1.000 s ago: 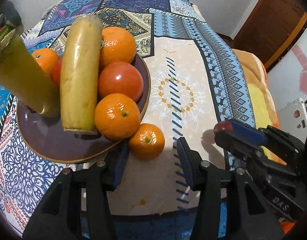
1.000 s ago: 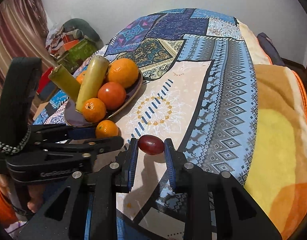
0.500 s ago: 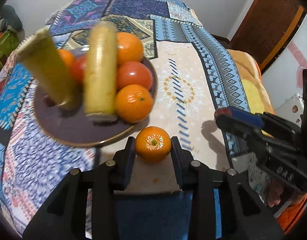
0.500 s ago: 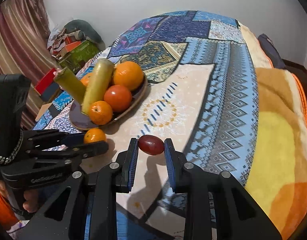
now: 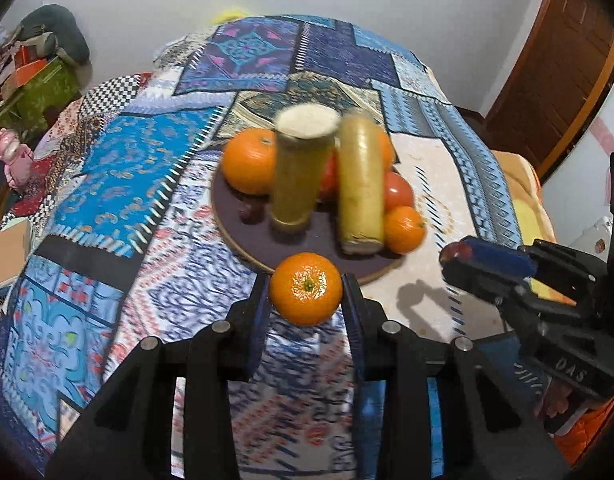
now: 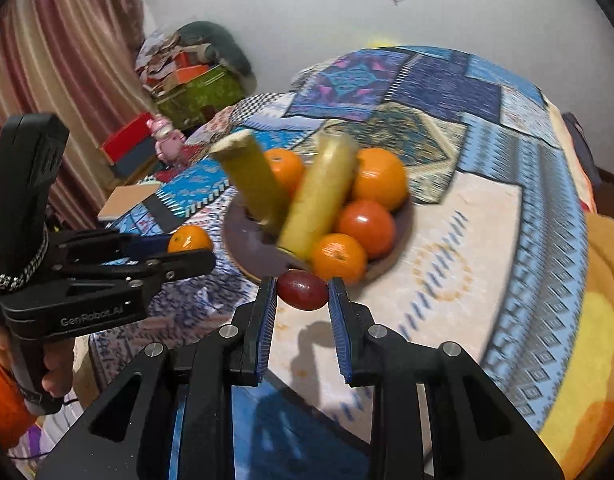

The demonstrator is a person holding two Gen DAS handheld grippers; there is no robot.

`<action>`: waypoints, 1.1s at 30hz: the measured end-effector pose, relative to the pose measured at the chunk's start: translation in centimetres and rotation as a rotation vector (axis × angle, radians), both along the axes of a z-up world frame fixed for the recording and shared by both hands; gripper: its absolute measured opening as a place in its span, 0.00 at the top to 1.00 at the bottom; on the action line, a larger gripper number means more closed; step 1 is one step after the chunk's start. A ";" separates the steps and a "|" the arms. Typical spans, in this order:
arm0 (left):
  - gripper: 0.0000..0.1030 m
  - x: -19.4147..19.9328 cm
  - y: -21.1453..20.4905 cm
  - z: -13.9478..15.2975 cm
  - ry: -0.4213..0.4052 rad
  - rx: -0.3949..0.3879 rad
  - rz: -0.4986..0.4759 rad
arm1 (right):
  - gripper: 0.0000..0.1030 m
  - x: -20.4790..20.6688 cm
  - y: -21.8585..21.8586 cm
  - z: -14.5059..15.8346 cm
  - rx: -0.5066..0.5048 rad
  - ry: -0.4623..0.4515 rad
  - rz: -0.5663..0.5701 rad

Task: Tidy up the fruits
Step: 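Place the mandarin on the plate with the left gripper while the right places the plum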

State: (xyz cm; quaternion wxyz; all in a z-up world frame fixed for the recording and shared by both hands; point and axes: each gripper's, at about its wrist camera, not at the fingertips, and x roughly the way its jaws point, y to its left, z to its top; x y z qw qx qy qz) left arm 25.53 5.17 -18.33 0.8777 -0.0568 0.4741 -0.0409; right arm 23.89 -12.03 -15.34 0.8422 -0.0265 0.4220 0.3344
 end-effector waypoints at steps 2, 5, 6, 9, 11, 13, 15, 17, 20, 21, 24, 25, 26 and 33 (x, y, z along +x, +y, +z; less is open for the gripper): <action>0.66 0.0 0.8 0.0 -0.007 -0.001 -0.001 | 0.76 0.3 1.0 -0.2 -0.010 0.000 0.010; 0.66 0.4 1.7 0.1 -0.024 0.000 -0.010 | 0.76 1.0 2.9 -0.9 -0.038 0.009 0.017; 0.66 0.7 2.0 0.0 -0.027 -0.002 -0.018 | 0.76 1.2 3.3 -1.1 -0.044 0.015 0.016; 0.66 1.1 2.3 -0.3 -0.030 -0.003 -0.037 | 0.76 1.6 4.2 -1.6 -0.057 0.032 0.012; 0.66 1.6 2.5 -0.6 -0.029 -0.012 -0.055 | 0.76 1.8 5.0 -1.9 -0.069 0.041 0.011; 0.66 2.0 2.4 -1.0 -0.025 -0.019 -0.069 | 0.76 1.7 5.5 -1.9 -0.084 0.038 0.012; 0.66 2.3 2.4 -1.4 -0.023 -0.022 -0.076 | 0.76 1.7 5.9 -2.0 -0.097 0.038 0.009; 0.66 2.5 2.7 -1.6 -0.019 -0.035 -0.080 | 0.76 1.9 6.1 -2.3 -0.106 0.043 0.005; 0.66 2.8 3.3 -2.0 -0.004 -0.059 -0.081 | 0.75 1.7 6.5 -2.6 -0.116 0.045 0.007; 0.66 2.9 3.4 -2.0 -0.003 -0.057 -0.082 | 0.75 1.7 6.6 -2.8 -0.124 0.044 0.006; 0.66 3.2 3.5 -2.3 0.009 -0.050 -0.086 | 0.75 1.7 7.0 -3.2 -0.124 0.052 0.005; 0.66 3.4 3.5 -2.5 0.015 -0.048 -0.087 | 0.75 1.8 7.0 -3.2 -0.123 0.053 0.004; 0.66 3.5 3.6 -2.6 0.017 -0.046 -0.086 | 0.75 1.8 7.1 -3.3 -0.123 0.054 0.002; 0.63 3.9 3.7 -3.0 0.037 -0.071 -0.092 | 0.75 1.9 7.1 -3.8 -0.110 0.056 0.006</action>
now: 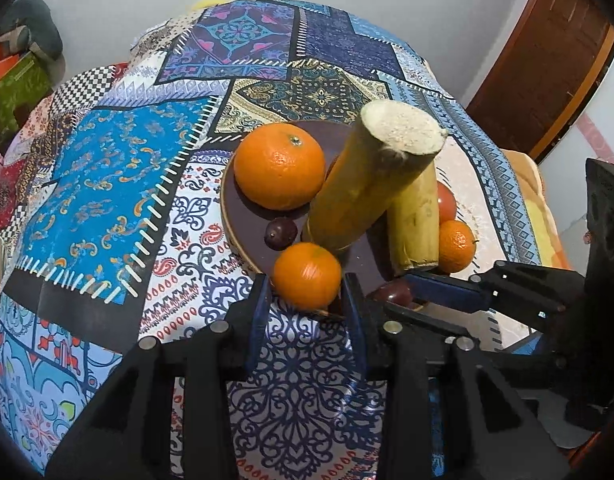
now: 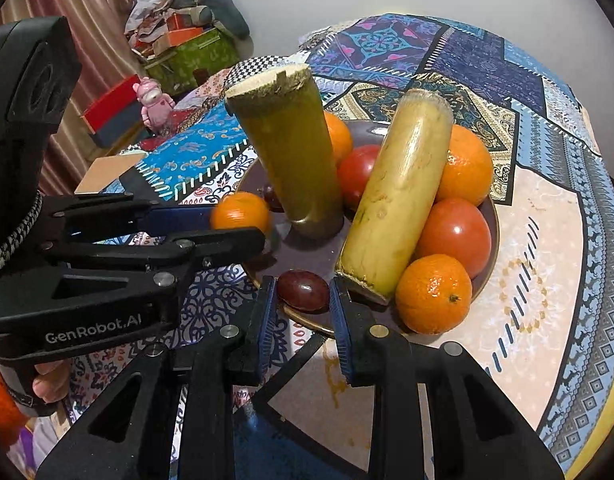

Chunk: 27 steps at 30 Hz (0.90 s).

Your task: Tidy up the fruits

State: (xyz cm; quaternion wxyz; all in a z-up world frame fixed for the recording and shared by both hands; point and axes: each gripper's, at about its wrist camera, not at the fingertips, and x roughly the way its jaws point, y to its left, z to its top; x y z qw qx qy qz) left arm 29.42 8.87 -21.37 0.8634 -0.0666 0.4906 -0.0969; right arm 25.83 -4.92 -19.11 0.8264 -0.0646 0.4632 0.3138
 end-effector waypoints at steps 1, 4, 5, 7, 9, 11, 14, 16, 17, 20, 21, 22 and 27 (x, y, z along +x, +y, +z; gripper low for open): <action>0.62 0.0 0.0 -0.1 0.001 0.003 0.000 | 0.75 0.0 0.0 0.0 0.000 0.000 0.001; 0.62 -0.2 -0.1 0.0 0.004 0.008 0.001 | 0.75 0.0 -0.1 0.0 0.005 0.009 -0.002; 0.62 -0.3 -0.1 0.1 0.001 0.004 0.005 | 0.75 0.0 -0.1 0.0 0.004 0.010 -0.004; 0.62 -0.7 0.1 0.5 -0.009 0.002 0.014 | 0.73 0.0 -0.2 0.2 0.008 0.012 -0.008; 0.62 -1.3 0.3 1.1 -0.025 0.002 0.027 | 0.72 -0.2 -0.4 0.5 0.018 0.011 -0.009; 0.62 -2.0 0.5 1.9 -0.044 -0.004 0.036 | 0.72 -0.6 -0.6 1.0 0.025 0.002 -0.009; 0.62 -3.3 0.6 3.9 -0.093 -0.005 0.056 | 0.72 -1.3 -1.1 2.4 0.044 -0.023 -0.014; 0.62 -4.6 0.6 5.8 -0.141 0.002 0.074 | 0.72 -2.0 -1.8 3.8 0.065 -0.048 -0.025; 0.62 -5.0 0.6 6.6 -0.160 0.002 0.081 | 0.72 -2.4 -2.1 4.6 0.074 -0.063 -0.031; 0.62 -7.2 0.6 9.9 -0.241 -0.009 0.100 | 0.72 -4.1 -3.7 7.9 0.115 -0.134 -0.059; 0.62 -8.0 0.5 11.1 -0.271 -0.008 0.107 | 0.72 -4.6 -4.3 9.0 0.130 -0.159 -0.069; 0.62 -9.2 0.4 12.6 -0.314 -0.003 0.114 | 0.72 -5.0 -4.7 9.9 0.141 -0.178 -0.076; 0.62 -13.6 -0.8 18.4 -0.477 0.022 0.130 | 0.68 -8.9 -7.9 16.1 0.234 -0.325 -0.126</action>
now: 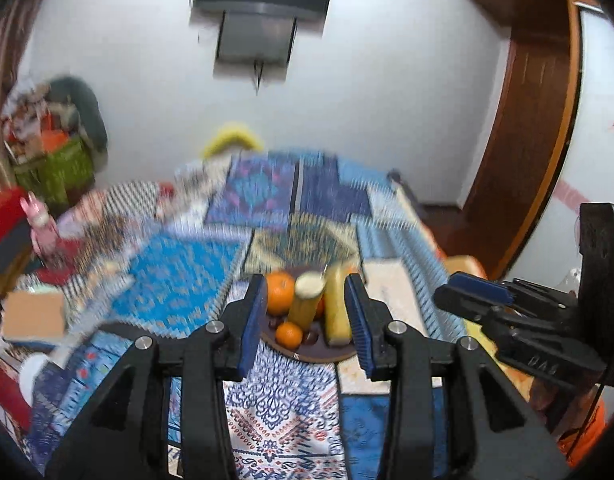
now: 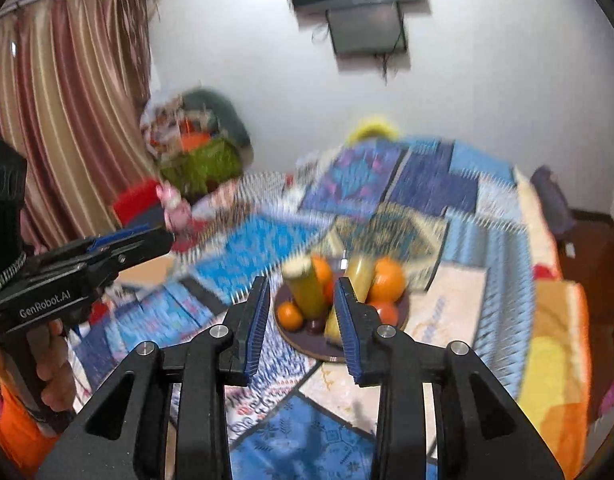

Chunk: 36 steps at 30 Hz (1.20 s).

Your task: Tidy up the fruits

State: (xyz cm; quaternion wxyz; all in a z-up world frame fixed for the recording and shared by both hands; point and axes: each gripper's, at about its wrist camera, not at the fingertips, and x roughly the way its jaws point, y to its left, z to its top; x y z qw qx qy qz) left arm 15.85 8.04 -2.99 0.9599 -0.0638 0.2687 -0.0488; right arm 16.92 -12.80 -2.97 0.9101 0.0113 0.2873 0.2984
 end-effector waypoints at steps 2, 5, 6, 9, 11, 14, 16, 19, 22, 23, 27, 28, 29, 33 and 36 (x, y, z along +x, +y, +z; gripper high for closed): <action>0.62 -2.1 -0.7 2.2 -0.066 0.013 0.009 | 0.67 -1.6 -0.9 2.2 0.025 -0.060 -0.018; 0.62 -4.6 -1.6 4.5 -0.135 0.022 0.016 | 0.64 -4.2 -2.1 4.5 0.056 -0.135 -0.032; 0.62 -5.4 -1.9 5.2 -0.155 0.025 0.018 | 0.63 -5.3 -2.5 5.5 0.066 -0.167 -0.038; 0.53 -7.9 -3.0 6.8 -0.215 0.041 0.031 | 0.61 -7.6 -3.2 7.1 0.080 -0.228 -0.045; 0.44 -9.5 -3.7 7.6 -0.257 0.051 0.043 | 0.58 -8.8 -3.6 7.8 0.089 -0.260 -0.048; 0.37 -11.1 -4.6 8.3 -0.295 0.071 0.051 | 0.55 -10.2 -3.9 8.4 0.096 -0.286 -0.056; 0.31 -12.1 -5.0 8.6 -0.313 0.076 0.061 | 0.53 -10.7 -4.0 8.5 0.102 -0.297 -0.063; 0.22 -12.9 -5.5 8.7 -0.327 0.091 0.083 | 0.38 -11.0 -4.1 8.5 0.115 -0.310 -0.083; 0.11 -13.7 -5.6 8.6 -0.341 0.088 0.091 | 0.23 -11.4 -4.2 8.5 0.115 -0.331 -0.116; 0.09 -13.9 -5.7 8.6 -0.344 0.090 0.093 | 0.17 -11.5 -4.2 8.5 0.113 -0.337 -0.130; 0.04 -14.5 -5.8 8.7 -0.348 0.089 0.088 | 0.07 -11.9 -4.4 8.5 0.113 -0.347 -0.154; 0.03 -14.5 -5.7 8.7 -0.348 0.086 0.086 | 0.05 -12.1 -4.5 8.5 0.112 -0.351 -0.159; 0.03 -14.6 -5.6 8.7 -0.348 0.083 0.084 | 0.02 -12.3 -4.5 8.5 0.108 -0.357 -0.166; 0.01 -14.7 -5.7 8.7 -0.347 0.085 0.085 | 0.00 -12.8 -4.3 8.5 0.083 -0.388 -0.190; 0.01 -14.6 -5.9 8.6 -0.346 0.092 0.085 | 0.00 -12.9 -4.3 8.6 0.073 -0.397 -0.198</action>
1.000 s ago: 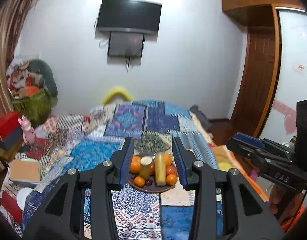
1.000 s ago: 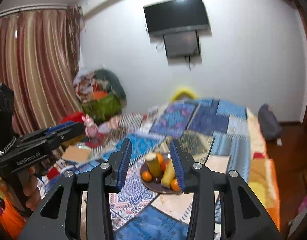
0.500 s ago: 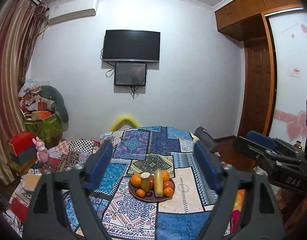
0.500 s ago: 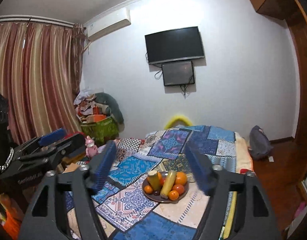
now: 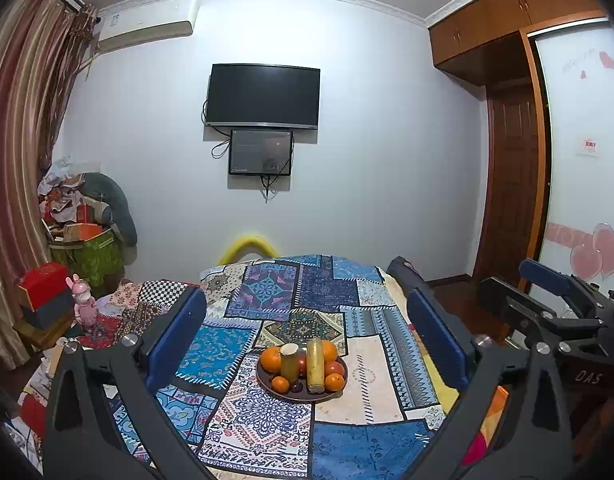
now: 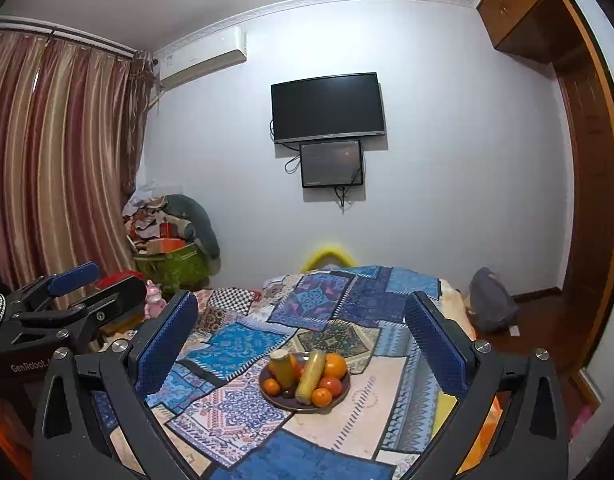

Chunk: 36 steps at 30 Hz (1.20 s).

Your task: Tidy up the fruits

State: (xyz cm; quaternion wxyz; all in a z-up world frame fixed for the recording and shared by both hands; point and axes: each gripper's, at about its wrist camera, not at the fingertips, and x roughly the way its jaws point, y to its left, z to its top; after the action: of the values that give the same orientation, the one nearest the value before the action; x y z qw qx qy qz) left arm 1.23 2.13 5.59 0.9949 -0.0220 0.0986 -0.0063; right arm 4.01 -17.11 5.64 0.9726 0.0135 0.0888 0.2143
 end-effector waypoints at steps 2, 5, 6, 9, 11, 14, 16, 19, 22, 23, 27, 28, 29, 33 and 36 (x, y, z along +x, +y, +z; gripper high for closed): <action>0.01 0.0 -0.1 -0.1 0.000 0.003 0.000 | 0.00 -0.1 -0.1 -0.1 -0.001 -0.001 -0.002; 0.00 0.0 -0.2 -0.1 0.001 0.008 -0.001 | 0.00 -0.1 -0.2 -0.1 -0.006 -0.001 -0.006; 0.00 0.0 -0.2 -0.2 0.002 0.007 -0.002 | 0.00 -0.2 -0.2 -0.2 -0.007 -0.002 -0.007; 0.00 0.0 -0.2 -0.3 0.002 0.007 -0.001 | 0.00 -0.3 -0.2 -0.1 -0.008 -0.002 -0.008; 0.00 0.1 -0.3 -0.3 0.003 0.008 -0.002 | 0.00 -0.3 -0.2 -0.1 -0.008 -0.002 -0.008; 0.00 0.0 -0.3 -0.3 0.004 0.009 -0.004 | 0.00 -0.4 -0.3 -0.1 -0.006 -0.001 -0.013; 0.00 0.0 -0.4 -0.3 0.002 0.012 -0.004 | 0.00 -0.4 -0.4 -0.1 -0.005 0.002 -0.014; 0.00 0.1 -0.4 -0.4 0.002 0.013 -0.006 | 0.00 -0.5 -0.6 0.0 -0.006 -0.002 -0.017; 0.00 0.1 -0.4 -0.4 0.002 0.014 -0.005 | 0.00 -0.6 -0.6 0.1 -0.009 -0.004 -0.020; 0.00 0.1 -0.4 -0.4 0.002 0.013 -0.006 | 0.00 -0.6 -0.7 0.1 -0.009 -0.005 -0.021; 0.00 0.1 -0.6 -0.5 0.005 0.016 -0.011 | 0.00 -0.7 -0.9 0.2 -0.011 -0.007 -0.027; 0.00 0.2 -0.6 -0.5 0.005 0.017 -0.012 | 0.00 -0.6 -0.9 0.2 -0.011 -0.006 -0.029; 0.00 0.1 -0.7 -0.5 0.005 0.018 -0.012 | 0.00 -0.7 -0.9 0.3 -0.010 -0.006 -0.031; 0.00 0.1 -0.7 -0.4 0.006 0.018 -0.015 | 0.00 -0.7 -0.9 0.5 -0.012 -0.006 -0.036; 0.00 0.1 -0.7 -0.5 0.006 0.017 -0.015 | 0.00 -0.9 -0.9 0.6 -0.016 -0.010 -0.043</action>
State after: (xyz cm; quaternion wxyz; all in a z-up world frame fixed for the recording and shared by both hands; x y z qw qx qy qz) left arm 1.30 1.41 5.13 0.9947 -0.0126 0.1017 -0.0129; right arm 3.08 -18.01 6.21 0.9775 0.0067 0.0853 0.1926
